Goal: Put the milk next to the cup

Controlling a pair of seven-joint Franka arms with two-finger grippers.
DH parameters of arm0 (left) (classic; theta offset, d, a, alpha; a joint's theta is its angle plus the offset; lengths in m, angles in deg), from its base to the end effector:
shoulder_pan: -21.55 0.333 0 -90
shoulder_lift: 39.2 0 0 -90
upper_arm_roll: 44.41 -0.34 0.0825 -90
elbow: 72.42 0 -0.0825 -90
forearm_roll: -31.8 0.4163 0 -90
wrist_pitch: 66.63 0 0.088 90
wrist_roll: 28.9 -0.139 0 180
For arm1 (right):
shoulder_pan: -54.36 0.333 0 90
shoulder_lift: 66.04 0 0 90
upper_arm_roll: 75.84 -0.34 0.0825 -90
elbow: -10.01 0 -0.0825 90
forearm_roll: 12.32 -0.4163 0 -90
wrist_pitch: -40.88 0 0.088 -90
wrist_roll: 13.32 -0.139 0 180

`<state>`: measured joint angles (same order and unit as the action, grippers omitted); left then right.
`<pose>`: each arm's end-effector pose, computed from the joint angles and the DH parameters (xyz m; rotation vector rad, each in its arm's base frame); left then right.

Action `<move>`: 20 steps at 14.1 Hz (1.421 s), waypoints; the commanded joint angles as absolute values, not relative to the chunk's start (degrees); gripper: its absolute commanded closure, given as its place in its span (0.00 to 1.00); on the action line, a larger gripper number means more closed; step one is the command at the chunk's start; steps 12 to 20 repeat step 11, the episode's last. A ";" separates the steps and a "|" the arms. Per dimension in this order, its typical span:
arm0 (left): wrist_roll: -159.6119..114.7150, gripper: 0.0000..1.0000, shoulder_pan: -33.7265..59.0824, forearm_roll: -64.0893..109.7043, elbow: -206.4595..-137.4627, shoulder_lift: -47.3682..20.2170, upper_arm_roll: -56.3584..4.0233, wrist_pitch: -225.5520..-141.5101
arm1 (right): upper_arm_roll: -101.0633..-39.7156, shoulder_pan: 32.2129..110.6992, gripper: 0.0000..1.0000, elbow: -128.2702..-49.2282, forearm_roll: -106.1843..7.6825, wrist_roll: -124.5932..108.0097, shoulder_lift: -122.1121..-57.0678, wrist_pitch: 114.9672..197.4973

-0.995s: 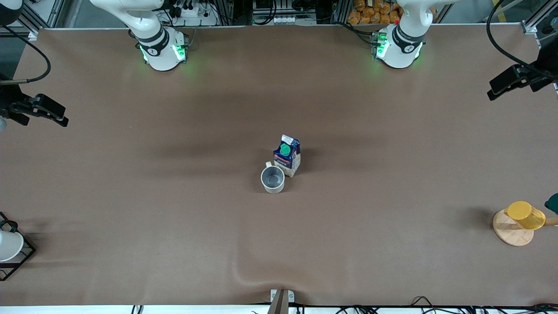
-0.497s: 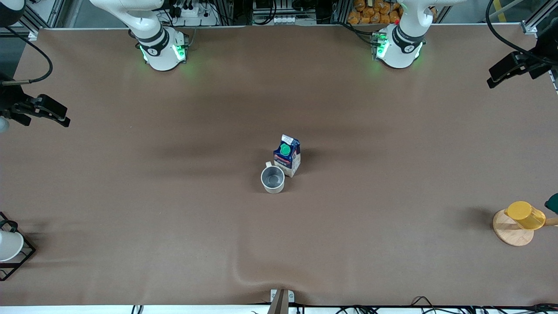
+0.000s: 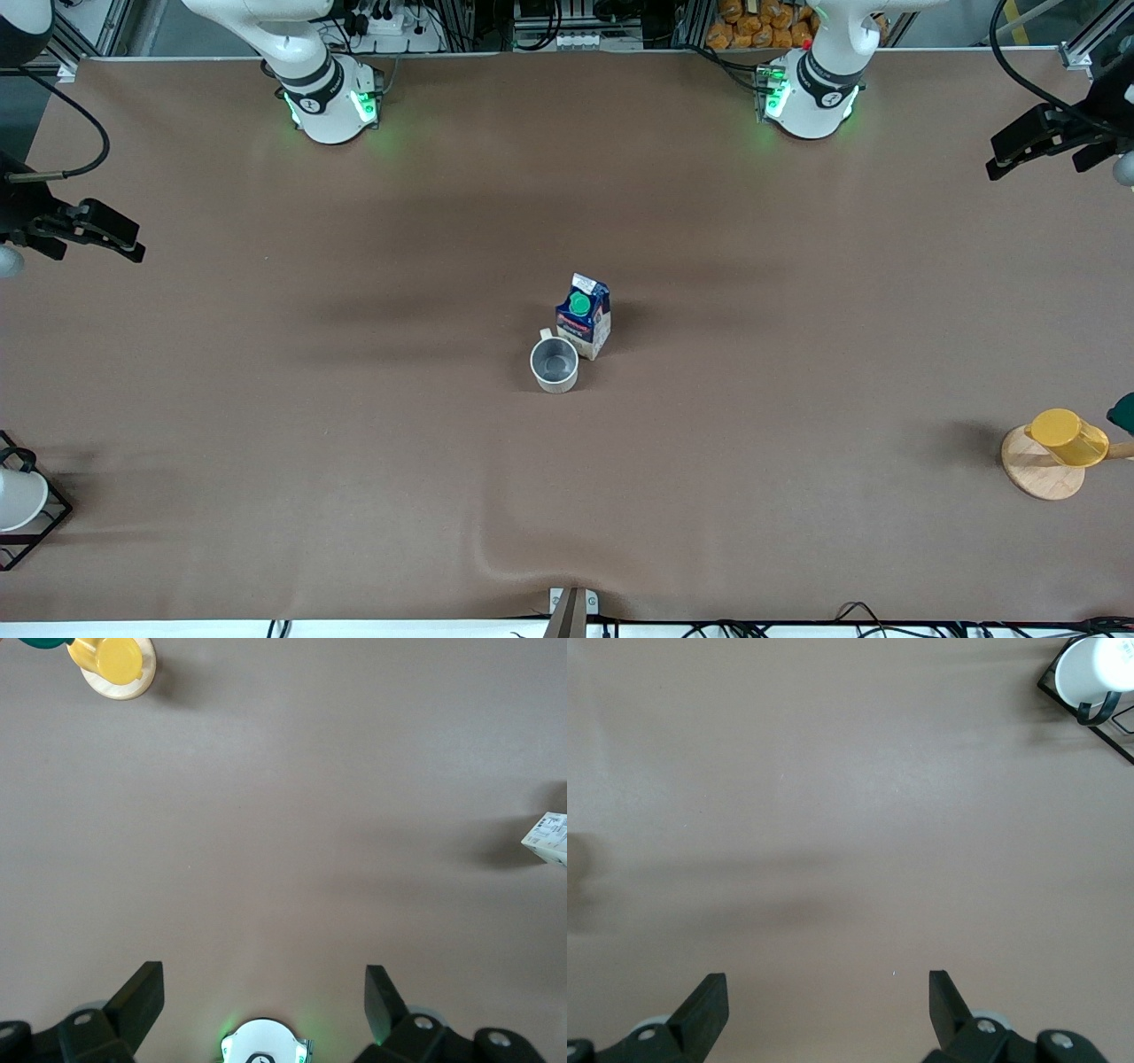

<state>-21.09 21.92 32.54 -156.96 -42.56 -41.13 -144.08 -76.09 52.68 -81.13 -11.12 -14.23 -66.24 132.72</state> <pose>0.5393 -0.0265 0.6781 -3.1149 -0.1373 0.0989 0.5908 -0.0176 0.6073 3.1200 -0.0628 0.0135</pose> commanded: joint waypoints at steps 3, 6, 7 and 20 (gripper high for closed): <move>-21.17 0.00 22.26 33.12 -157.50 -43.07 -40.98 -144.77 | -75.93 52.86 0.00 -79.82 -10.56 -15.08 -66.83 132.02; -21.17 0.00 22.26 33.20 -157.50 -43.15 -41.06 -144.77 | -75.93 53.04 0.00 -79.82 -10.56 -15.08 -66.92 132.02; -21.16 0.00 22.26 33.81 -157.50 -43.15 -41.07 -144.77 | -75.93 53.04 0.00 -79.90 -10.56 -15.08 -66.92 132.02; -21.16 0.00 22.17 34.61 -157.59 -43.15 -40.89 -144.68 | -75.93 53.30 0.00 -79.99 -10.56 -15.08 -67.27 132.02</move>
